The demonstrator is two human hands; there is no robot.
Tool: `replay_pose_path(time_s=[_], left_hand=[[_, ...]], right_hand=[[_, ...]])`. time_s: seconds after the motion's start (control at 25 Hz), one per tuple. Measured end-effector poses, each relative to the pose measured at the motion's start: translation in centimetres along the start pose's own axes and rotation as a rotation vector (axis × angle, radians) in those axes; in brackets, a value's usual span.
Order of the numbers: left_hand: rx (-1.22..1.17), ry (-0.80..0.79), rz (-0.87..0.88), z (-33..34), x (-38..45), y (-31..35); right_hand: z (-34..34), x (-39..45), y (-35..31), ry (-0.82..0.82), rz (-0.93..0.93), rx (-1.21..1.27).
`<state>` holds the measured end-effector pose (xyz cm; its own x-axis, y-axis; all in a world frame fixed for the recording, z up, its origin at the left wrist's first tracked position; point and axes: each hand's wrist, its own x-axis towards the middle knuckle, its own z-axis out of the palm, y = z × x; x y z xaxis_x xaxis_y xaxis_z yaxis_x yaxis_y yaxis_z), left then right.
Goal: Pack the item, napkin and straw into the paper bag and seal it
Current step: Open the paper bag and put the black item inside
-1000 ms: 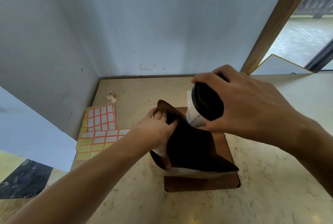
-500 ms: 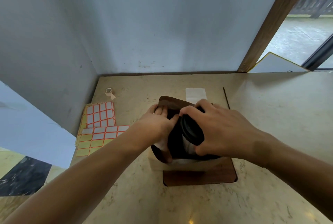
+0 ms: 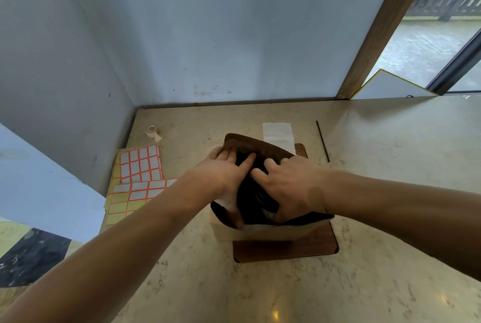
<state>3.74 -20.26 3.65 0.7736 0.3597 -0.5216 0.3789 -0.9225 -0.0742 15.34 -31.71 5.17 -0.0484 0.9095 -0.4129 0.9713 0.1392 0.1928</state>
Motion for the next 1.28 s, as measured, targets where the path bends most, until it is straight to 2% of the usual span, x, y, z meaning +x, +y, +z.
replay_pose_path(time_s=[0.24,0.4,0.6,0.72,1.08,1.28], left_hand=[[-0.111,0.044,0.056,0.5,0.8,1.0],[-0.146,0.071,0.082,0.7,0.8,0.6],[-0.186,0.08,0.107,0.7,0.7,-0.3],[-0.163,0.116,0.139,1.1,0.7,-1.0],[-0.06,0.132,0.17,1.7,0.6,-2.3],[-0.058,0.128,0.172,1.8,0.6,-2.5]], right_hand=[[2.2,4.0,-0.7,-0.295,-0.162,0.006],[4.8,6.3,-1.3,-0.141,-0.242,-0.067],[6.8,9.2,-2.1,0.042,-0.168,-0.012],[7.9,9.7,-2.0,0.092,-0.163,0.029],[9.3,10.2,-2.5,0.098,-0.238,0.04],[9.4,10.9,-2.6,-0.02,-0.154,0.158]])
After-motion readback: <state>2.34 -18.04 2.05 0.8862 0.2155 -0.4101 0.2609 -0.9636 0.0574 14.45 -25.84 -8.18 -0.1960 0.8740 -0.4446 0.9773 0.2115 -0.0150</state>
